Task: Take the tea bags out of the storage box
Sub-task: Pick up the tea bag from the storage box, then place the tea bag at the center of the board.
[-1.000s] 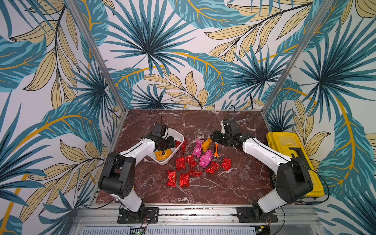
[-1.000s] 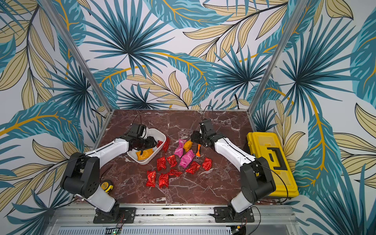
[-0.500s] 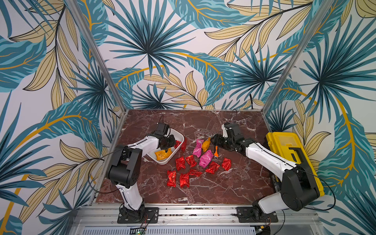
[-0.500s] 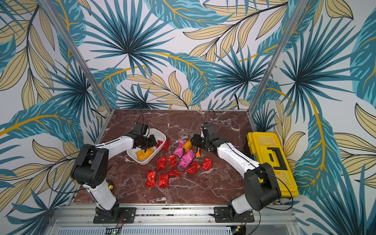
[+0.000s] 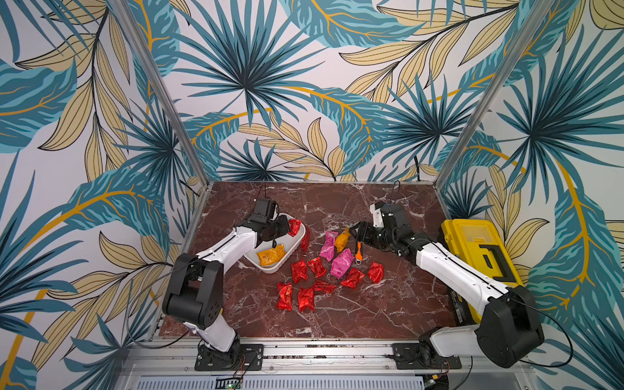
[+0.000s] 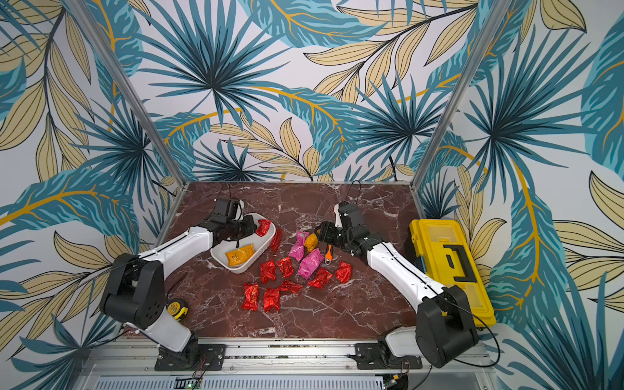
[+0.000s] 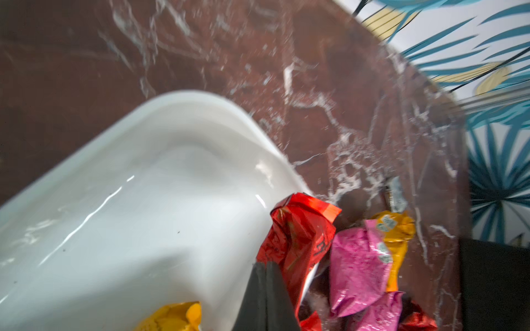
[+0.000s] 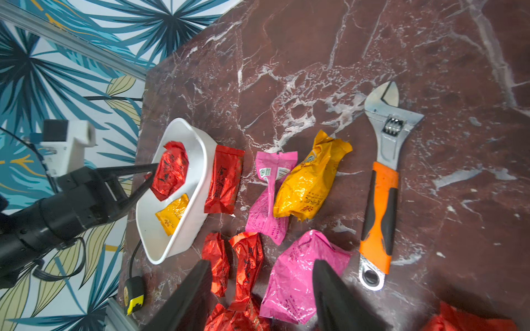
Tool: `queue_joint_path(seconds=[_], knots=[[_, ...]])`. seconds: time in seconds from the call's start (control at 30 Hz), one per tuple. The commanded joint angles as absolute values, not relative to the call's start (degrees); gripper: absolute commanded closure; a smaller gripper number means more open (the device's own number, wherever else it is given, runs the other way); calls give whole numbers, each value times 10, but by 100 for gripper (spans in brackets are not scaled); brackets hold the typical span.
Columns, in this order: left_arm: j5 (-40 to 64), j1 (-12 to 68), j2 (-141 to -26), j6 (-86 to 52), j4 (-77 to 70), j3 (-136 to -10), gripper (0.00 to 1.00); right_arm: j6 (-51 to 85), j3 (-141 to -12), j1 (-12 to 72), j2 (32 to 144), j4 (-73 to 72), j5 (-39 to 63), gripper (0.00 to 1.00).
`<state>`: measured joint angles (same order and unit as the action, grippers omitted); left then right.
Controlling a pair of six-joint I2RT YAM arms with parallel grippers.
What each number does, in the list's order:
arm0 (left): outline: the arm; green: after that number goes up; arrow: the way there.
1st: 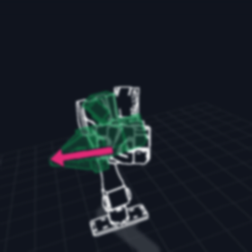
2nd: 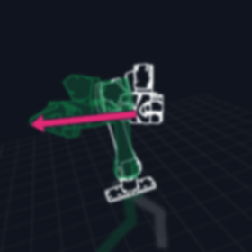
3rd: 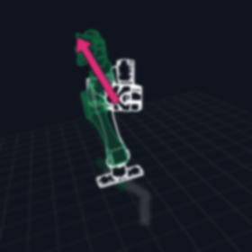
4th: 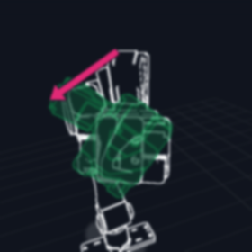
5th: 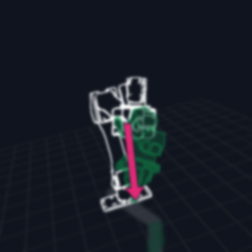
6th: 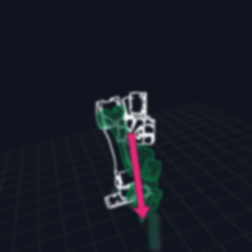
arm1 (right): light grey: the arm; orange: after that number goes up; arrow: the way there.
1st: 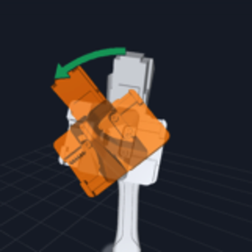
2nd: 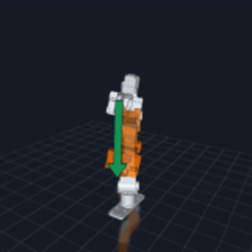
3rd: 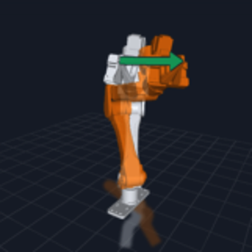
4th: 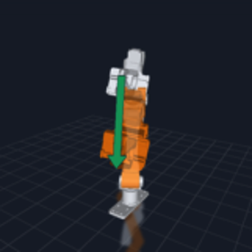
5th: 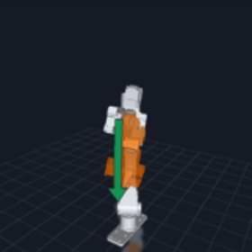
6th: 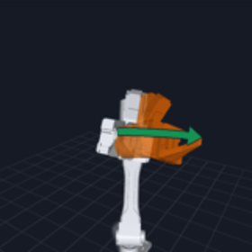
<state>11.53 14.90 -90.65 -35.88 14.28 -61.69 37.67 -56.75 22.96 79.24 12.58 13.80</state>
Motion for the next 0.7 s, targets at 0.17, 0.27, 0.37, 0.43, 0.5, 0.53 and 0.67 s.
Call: queue_joint_path(seconds=[0.17, 0.27, 0.37, 0.43, 0.5, 0.53, 0.67], knots=[[200, 164, -792, -367, 43, -545, 100, 443, -563, 282, 799, 29, 206, 38], [247, 181, -769, -369, 22, -530, 100, 455, -579, 305, 817, 0, 221, 35], [277, 199, -749, -369, 10, -518, 100, 457, -603, 323, 841, -15, 231, 34], [294, 208, -737, -372, 0, -509, 100, 459, -618, 330, 857, -23, 235, 34], [309, 213, -725, -378, -13, -496, 100, 463, -627, 333, 872, -33, 238, 34], [314, 214, -720, -380, -18, -490, 100, 466, -631, 334, 877, -38, 240, 35], [331, 216, -710, -383, -21, -476, 100, 475, -636, 336, 886, -61, 246, 41]])
